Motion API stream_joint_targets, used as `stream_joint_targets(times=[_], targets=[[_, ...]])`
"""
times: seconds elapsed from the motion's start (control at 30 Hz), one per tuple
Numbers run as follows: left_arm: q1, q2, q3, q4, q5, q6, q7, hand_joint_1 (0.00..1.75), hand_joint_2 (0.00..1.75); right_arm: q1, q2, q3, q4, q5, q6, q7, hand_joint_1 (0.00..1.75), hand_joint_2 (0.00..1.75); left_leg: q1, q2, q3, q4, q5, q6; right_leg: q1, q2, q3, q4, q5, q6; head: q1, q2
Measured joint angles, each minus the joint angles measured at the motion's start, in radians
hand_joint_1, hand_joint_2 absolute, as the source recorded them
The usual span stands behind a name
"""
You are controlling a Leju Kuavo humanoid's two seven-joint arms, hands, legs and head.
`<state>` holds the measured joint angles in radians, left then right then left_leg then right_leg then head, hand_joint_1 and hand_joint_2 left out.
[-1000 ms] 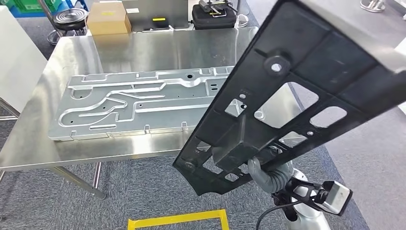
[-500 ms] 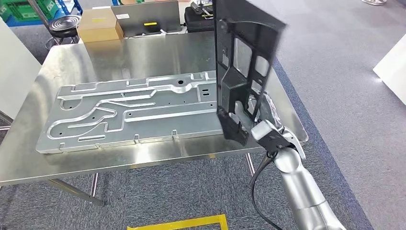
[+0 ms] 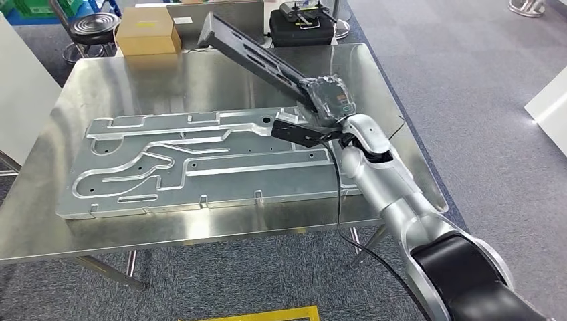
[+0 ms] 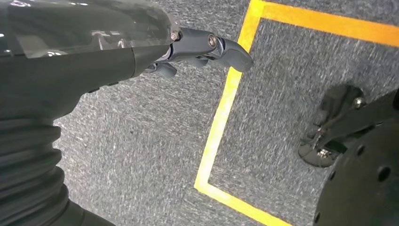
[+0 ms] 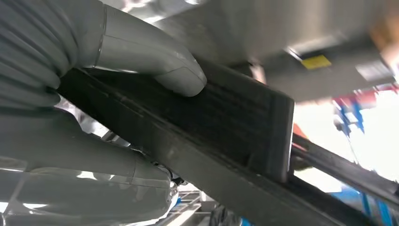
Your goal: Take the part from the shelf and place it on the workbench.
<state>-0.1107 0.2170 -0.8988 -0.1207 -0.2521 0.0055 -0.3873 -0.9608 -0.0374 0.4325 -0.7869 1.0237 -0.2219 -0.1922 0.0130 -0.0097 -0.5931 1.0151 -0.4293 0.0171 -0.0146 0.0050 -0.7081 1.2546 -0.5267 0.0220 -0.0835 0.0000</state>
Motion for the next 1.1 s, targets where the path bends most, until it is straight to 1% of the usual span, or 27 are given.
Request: stream_joint_targets(times=[0.03,0.07,0.1,0.13,0.23,0.27,0.3,0.33,0.4,0.43,0.47,0.5,0.53,0.57,0.6,0.63,0.67,0.77,0.8,0.83,0.9,0.93,0.97,1.0,1.03,1.07,1.1], targets=[[0.000,-0.001,-0.002,0.000,0.000,0.000,-0.002,0.00,1.75,-0.022,0.016,0.020,0.042,0.043,0.020,0.027,1.75,1.75,0.000,-0.001,0.006,0.001,-0.006,-0.004,0.000,0.000,0.021,-0.070,0.050,-0.004,0.000,0.000],[-0.001,-0.001,-0.005,0.000,0.000,0.000,-0.005,0.00,1.75,-0.046,0.035,0.041,0.084,0.083,0.042,0.053,1.75,1.75,-0.002,0.000,0.010,0.003,-0.012,-0.009,0.003,0.000,0.043,-0.136,0.086,-0.008,0.000,0.000],[-0.003,-0.001,-0.008,-0.001,0.000,0.000,-0.007,0.00,1.75,-0.070,0.058,0.062,0.125,0.116,0.068,0.076,1.75,1.75,-0.004,0.001,0.013,0.004,-0.017,-0.014,0.005,0.001,0.060,-0.185,0.108,-0.013,0.000,0.000],[-0.006,-0.002,-0.011,-0.001,0.000,0.000,-0.010,0.00,1.75,-0.088,0.083,0.085,0.168,0.141,0.098,0.095,1.75,1.75,-0.006,0.003,0.015,0.003,-0.020,-0.019,0.007,0.002,0.070,-0.212,0.114,-0.018,0.000,0.000],[-0.014,-0.006,-0.018,-0.002,0.000,-0.001,-0.020,0.00,1.75,-0.104,0.156,0.139,0.272,0.175,0.175,0.129,1.75,1.75,-0.004,0.005,0.020,-0.001,-0.025,-0.037,0.010,0.004,0.078,-0.228,0.107,-0.035,0.000,0.000],[-0.015,-0.009,-0.019,-0.002,0.000,-0.002,-0.024,0.00,1.75,-0.104,0.177,0.149,0.297,0.179,0.191,0.135,1.75,1.75,-0.002,0.005,0.017,0.010,-0.034,-0.042,0.009,0.003,0.083,-0.232,0.106,-0.042,0.000,0.000],[-0.016,-0.011,-0.021,-0.003,0.000,-0.006,-0.027,0.00,1.75,-0.103,0.198,0.159,0.322,0.183,0.207,0.141,1.75,1.75,-0.001,0.005,0.004,0.040,-0.052,-0.047,0.008,0.002,0.087,-0.236,0.106,-0.048,0.000,0.000],[-0.016,-0.014,-0.022,-0.003,0.001,-0.012,-0.030,0.00,1.75,-0.102,0.218,0.168,0.346,0.187,0.222,0.150,1.75,1.75,0.000,0.005,-0.020,0.091,-0.076,-0.050,0.008,0.001,0.091,-0.238,0.105,-0.053,0.000,0.000],[-0.016,-0.018,-0.027,-0.003,0.001,-0.025,-0.035,0.00,1.75,-0.090,0.244,0.186,0.389,0.197,0.250,0.169,1.75,1.75,0.000,0.005,-0.090,0.226,-0.129,-0.055,0.010,0.001,0.096,-0.238,0.100,-0.059,0.000,0.000],[-0.016,-0.020,-0.031,-0.003,0.001,-0.030,-0.038,0.00,1.75,-0.076,0.251,0.195,0.406,0.204,0.260,0.180,1.75,1.75,0.000,0.005,-0.119,0.272,-0.136,-0.057,0.011,0.001,0.099,-0.238,0.097,-0.060,0.000,0.000],[-0.016,-0.023,-0.035,-0.004,0.001,-0.033,-0.041,0.00,1.75,-0.063,0.255,0.203,0.419,0.212,0.266,0.191,1.75,1.75,0.000,0.005,-0.132,0.283,-0.126,-0.057,0.012,0.001,0.102,-0.237,0.094,-0.060,0.000,0.000],[-0.017,-0.024,-0.040,-0.004,0.001,-0.035,-0.043,0.00,1.75,-0.054,0.259,0.211,0.427,0.218,0.270,0.200,1.75,1.75,0.001,0.005,-0.123,0.251,-0.095,-0.057,0.012,0.001,0.106,-0.235,0.090,-0.059,0.000,0.000],[-0.018,-0.026,-0.044,-0.005,0.000,-0.036,-0.045,0.00,1.75,-0.049,0.261,0.219,0.435,0.224,0.272,0.206,1.75,1.75,0.002,0.005,-0.096,0.187,-0.053,-0.056,0.011,0.002,0.111,-0.232,0.085,-0.057,0.000,0.000],[-0.020,-0.026,-0.046,-0.005,0.000,-0.037,-0.046,0.00,1.75,-0.048,0.263,0.225,0.441,0.228,0.274,0.211,1.75,1.75,0.002,0.005,-0.063,0.116,-0.022,-0.054,0.012,0.003,0.117,-0.230,0.079,-0.054,0.000,0.000],[-0.023,-0.027,-0.048,-0.006,0.000,-0.037,-0.046,0.00,1.75,-0.049,0.265,0.231,0.448,0.230,0.276,0.213,1.75,1.75,0.002,0.005,-0.034,0.057,0.000,-0.050,0.014,0.005,0.121,-0.228,0.075,-0.050,0.000,0.000],[-0.027,-0.027,-0.050,-0.007,0.001,-0.037,-0.047,0.00,1.75,-0.049,0.266,0.236,0.454,0.232,0.277,0.216,1.75,1.75,0.001,0.005,-0.015,0.020,0.008,-0.045,0.015,0.007,0.125,-0.228,0.072,-0.045,0.000,0.000],[-0.030,-0.028,-0.052,-0.007,0.001,-0.037,-0.048,0.00,1.75,-0.050,0.266,0.241,0.459,0.235,0.278,0.220,1.75,1.75,-0.002,0.004,-0.008,0.008,0.003,-0.039,0.017,0.009,0.127,-0.230,0.071,-0.040,0.000,0.000],[-0.040,-0.030,-0.060,-0.009,0.001,-0.034,-0.052,0.00,1.75,-0.050,0.266,0.251,0.468,0.245,0.282,0.234,1.75,1.75,0.002,0.007,0.001,-0.002,0.006,-0.020,0.018,0.010,0.132,-0.227,0.064,-0.024,0.000,0.000],[-0.043,-0.031,-0.063,-0.009,0.001,-0.033,-0.053,0.00,1.75,-0.049,0.266,0.254,0.471,0.248,0.282,0.238,1.31,1.31,0.005,0.009,0.003,-0.005,0.008,-0.014,0.018,0.008,0.123,-0.203,0.047,-0.019,0.000,0.000],[-0.046,-0.033,-0.066,-0.009,0.001,-0.033,-0.054,0.00,1.75,-0.048,0.266,0.256,0.475,0.251,0.282,0.241,0.87,0.87,0.006,0.011,0.004,-0.008,0.010,-0.009,0.017,0.007,0.103,-0.158,0.019,-0.015,0.000,0.000],[-0.050,-0.034,-0.071,-0.009,0.001,-0.032,-0.054,0.00,1.75,-0.042,0.266,0.262,0.483,0.254,0.283,0.246,0.00,0.00,0.006,0.014,0.003,-0.009,0.010,-0.004,0.014,0.005,0.040,-0.024,-0.047,-0.009,0.000,0.000],[-0.052,-0.034,-0.072,-0.009,0.001,-0.030,-0.054,0.00,1.75,-0.038,0.266,0.264,0.486,0.255,0.282,0.248,0.00,0.00,0.005,0.015,0.003,-0.008,0.010,-0.004,0.012,0.004,0.013,0.031,-0.066,-0.007,0.000,0.000],[-0.052,-0.035,-0.074,-0.009,0.001,-0.029,-0.054,0.00,1.75,-0.035,0.266,0.265,0.488,0.255,0.282,0.248,0.00,0.00,0.005,0.016,0.003,-0.008,0.010,-0.004,0.011,0.003,0.002,0.055,-0.066,-0.006,0.000,0.000],[-0.053,-0.036,-0.075,-0.009,0.001,-0.026,-0.054,0.00,1.75,-0.033,0.266,0.266,0.490,0.254,0.282,0.248,0.00,0.00,0.005,0.016,0.004,-0.008,0.010,-0.004,0.010,0.002,0.010,0.040,-0.048,-0.007,0.000,0.000],[-0.053,-0.037,-0.078,-0.009,0.001,-0.021,-0.054,0.00,1.75,-0.032,0.266,0.267,0.491,0.253,0.280,0.247,0.00,0.00,0.005,0.016,0.005,-0.008,0.010,-0.005,0.010,0.001,0.037,-0.013,-0.016,-0.010,0.000,0.000],[-0.054,-0.038,-0.080,-0.009,0.001,-0.015,-0.054,0.00,1.75,-0.031,0.266,0.267,0.491,0.251,0.278,0.246,0.00,0.00,0.005,0.016,0.007,-0.008,0.011,-0.007,0.010,0.001,0.075,-0.087,0.019,-0.014,0.000,0.000],[-0.056,-0.039,-0.084,-0.009,0.001,-0.009,-0.054,0.00,1.75,-0.031,0.266,0.267,0.491,0.249,0.275,0.244,0.00,0.00,0.003,0.015,0.007,-0.006,0.010,-0.010,0.012,0.000,0.110,-0.157,0.045,-0.018,0.000,0.000]])
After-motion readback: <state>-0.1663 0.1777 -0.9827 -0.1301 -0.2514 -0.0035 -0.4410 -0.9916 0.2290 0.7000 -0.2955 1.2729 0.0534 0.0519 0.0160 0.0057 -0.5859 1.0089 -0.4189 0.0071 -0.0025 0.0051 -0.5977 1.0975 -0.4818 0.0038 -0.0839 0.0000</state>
